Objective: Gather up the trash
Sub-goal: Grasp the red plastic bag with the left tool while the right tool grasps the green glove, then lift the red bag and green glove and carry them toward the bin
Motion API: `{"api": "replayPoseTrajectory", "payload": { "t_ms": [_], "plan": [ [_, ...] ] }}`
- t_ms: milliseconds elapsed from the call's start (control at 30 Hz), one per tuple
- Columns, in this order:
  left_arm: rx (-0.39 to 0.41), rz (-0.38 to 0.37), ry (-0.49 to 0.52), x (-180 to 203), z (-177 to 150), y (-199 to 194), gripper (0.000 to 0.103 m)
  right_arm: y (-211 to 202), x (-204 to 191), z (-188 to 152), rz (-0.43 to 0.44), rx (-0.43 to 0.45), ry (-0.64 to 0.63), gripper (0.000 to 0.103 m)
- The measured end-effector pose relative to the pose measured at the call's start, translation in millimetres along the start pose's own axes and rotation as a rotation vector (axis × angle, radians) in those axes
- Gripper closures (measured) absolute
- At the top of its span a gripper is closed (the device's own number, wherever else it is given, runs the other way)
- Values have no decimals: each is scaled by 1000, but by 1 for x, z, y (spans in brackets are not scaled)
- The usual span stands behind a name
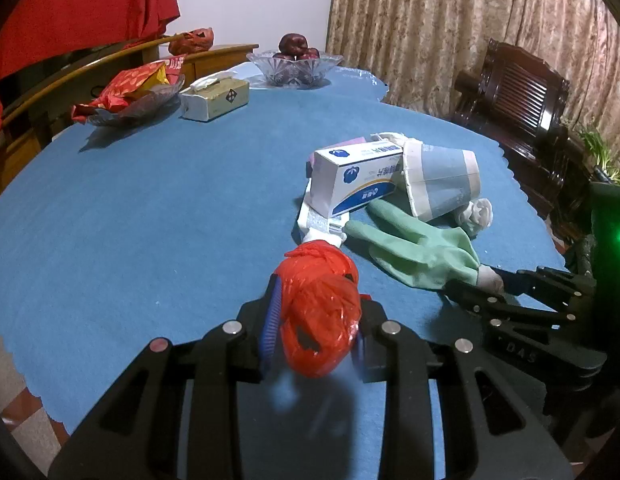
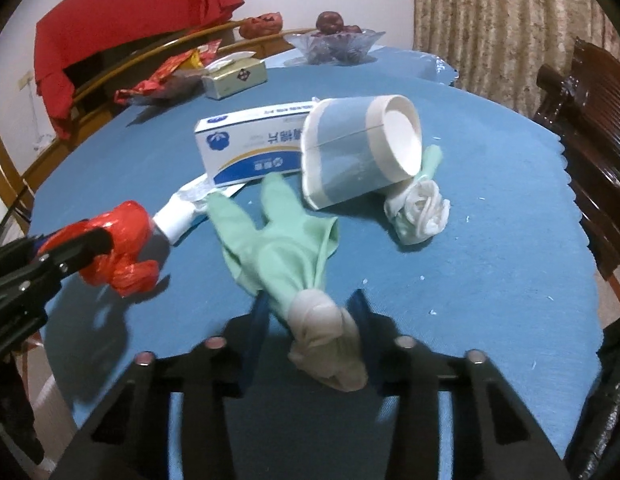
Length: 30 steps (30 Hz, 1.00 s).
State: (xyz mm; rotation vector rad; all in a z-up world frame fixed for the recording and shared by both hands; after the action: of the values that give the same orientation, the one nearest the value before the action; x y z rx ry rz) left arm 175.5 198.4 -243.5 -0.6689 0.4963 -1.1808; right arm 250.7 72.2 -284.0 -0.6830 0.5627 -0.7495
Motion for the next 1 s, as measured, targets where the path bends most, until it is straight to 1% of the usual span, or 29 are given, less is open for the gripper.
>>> {"api": "replayPoseTrajectory", "payload": {
  "t_ms": [33,167,300,600,800,1000],
  "plan": [
    [1,0,1,0,0,0,74,-2,0,1,9,1,4,74],
    [10,-3,8,4,0,-5,74,-19,-3,5,11,28,6,76],
    [23,-14,13,11,3,-11,74,-40,-3,11,14,62,11,76],
    [55,-47,35,28,12,-33,74,-86,-8,19,48,122,9,76],
    [82,-62,52,40,21,-51,74,-118,-1,20,26,172,28,76],
    [115,-107,83,67,29,-72,74,-153,12,21,-2,228,59,76]
  ]
}}
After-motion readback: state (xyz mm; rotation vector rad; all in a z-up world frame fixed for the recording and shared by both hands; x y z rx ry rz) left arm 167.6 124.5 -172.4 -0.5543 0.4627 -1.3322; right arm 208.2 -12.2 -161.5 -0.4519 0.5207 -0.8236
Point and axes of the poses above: each gripper's, at about its wrist camera, not at the fingertips, and y roughly the way its jaws point, x to its right, z to its top, the point moved 10 cm from there along y, roughly the way its jaws point, and after that the axes turned 7 degrees about z, right-handed, at the moved point
